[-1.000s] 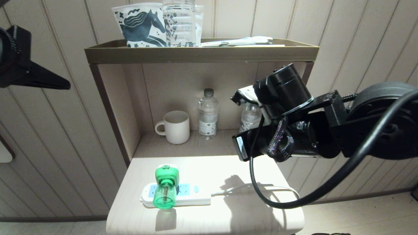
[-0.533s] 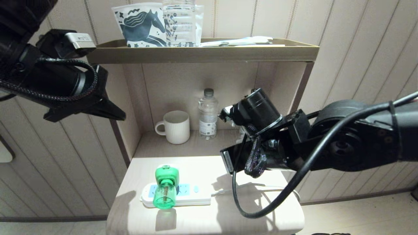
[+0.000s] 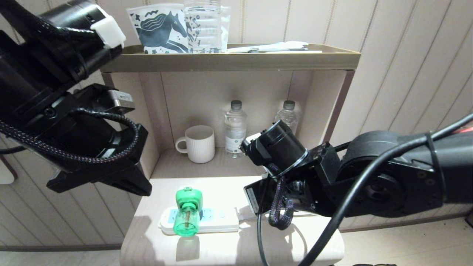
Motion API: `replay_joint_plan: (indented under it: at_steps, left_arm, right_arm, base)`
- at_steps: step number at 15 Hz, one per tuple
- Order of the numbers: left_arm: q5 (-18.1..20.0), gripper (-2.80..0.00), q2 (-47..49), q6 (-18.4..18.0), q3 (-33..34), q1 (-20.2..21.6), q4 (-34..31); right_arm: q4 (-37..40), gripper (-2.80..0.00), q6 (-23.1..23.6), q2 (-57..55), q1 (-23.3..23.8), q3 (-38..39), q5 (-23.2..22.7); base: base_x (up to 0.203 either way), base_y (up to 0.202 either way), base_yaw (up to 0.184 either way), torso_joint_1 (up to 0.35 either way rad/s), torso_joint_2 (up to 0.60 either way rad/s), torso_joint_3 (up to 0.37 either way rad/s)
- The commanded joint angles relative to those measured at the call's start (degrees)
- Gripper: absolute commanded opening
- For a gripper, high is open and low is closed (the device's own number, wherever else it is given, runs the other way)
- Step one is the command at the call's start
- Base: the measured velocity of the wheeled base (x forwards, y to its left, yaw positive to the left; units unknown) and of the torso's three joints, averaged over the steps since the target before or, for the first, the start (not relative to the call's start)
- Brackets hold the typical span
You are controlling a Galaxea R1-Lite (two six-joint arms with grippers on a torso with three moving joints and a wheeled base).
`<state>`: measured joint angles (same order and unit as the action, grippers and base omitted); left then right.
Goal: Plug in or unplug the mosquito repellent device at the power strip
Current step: Hold the socket with your right hand and unplug it with your left hand
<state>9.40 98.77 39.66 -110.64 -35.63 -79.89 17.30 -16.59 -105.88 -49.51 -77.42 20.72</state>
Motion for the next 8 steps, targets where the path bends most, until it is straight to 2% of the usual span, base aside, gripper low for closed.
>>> replay_joint_plan:
  at_steps: [1,3,4,8]
  left_arm:
    - [-1.70,-2.80,3.03,0.73,-0.24,-1.11,-0.70]
    - [-4.14,-2.80,5.76,1.97,-0.36,-1.44,-0.34]
    - [-4.46,0.00,6.46,2.05,-0.48,-1.46,-0.04]
    - [-5.63,0.00,8.14,2.00,-0.72,-2.86,3.15]
  right_arm:
    - [0.05,-2.80,-0.18,0.10,0.02,0.84,0.11]
    - [-0.07,-2.80,-1.37,-0.08,-0.78,1.69,0.10]
    - [-0.07,-2.80,-2.22,-0.21,-0.86,1.92,0.11]
    - [-0.25,-2.80,-2.46,-0.38,-1.15,2.49,-0.16]
  base:
    - [0.000,0.000,0.000,0.000,0.00,0.000]
    - [0.000,0.000,0.000,0.000,0.00,0.000]
    - [0.000,0.000,0.000,0.000,0.00,0.000]
    - [0.000,0.000,0.000,0.000,0.00,0.000]
